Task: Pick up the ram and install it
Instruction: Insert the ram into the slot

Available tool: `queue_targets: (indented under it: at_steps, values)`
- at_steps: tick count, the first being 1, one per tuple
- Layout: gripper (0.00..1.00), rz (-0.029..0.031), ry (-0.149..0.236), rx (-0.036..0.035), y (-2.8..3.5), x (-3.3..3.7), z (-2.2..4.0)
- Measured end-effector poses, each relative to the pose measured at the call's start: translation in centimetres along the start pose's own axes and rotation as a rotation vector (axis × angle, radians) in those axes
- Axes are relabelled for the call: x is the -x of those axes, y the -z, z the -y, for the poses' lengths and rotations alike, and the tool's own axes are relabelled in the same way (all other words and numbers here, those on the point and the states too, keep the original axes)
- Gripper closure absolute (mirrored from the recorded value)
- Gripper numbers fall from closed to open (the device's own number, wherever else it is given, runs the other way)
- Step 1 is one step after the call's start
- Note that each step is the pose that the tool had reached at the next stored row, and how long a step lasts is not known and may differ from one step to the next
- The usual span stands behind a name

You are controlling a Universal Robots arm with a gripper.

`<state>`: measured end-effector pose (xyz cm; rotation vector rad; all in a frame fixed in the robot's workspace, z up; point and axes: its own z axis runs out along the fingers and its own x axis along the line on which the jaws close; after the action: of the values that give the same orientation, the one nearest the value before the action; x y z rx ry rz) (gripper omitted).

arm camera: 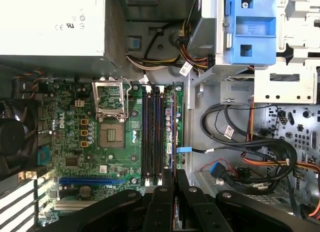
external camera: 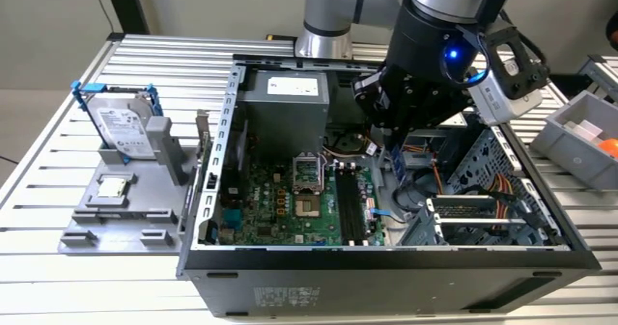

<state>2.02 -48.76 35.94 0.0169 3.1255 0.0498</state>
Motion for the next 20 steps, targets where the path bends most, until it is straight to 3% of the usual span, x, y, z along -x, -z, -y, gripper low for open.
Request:
queue_targets:
  at_steps: [12,17,20]
  values:
    - [1.0,-0.0003,0.0,-0.0003,-0.49,-0.01,0.02]
    - [1.0,-0.0003,-0.001,-0.0002,-1.12,-0.02,0.03]
    - [1.0,-0.0042,-0.001,-0.0004,-1.5,-0.03,0.04]
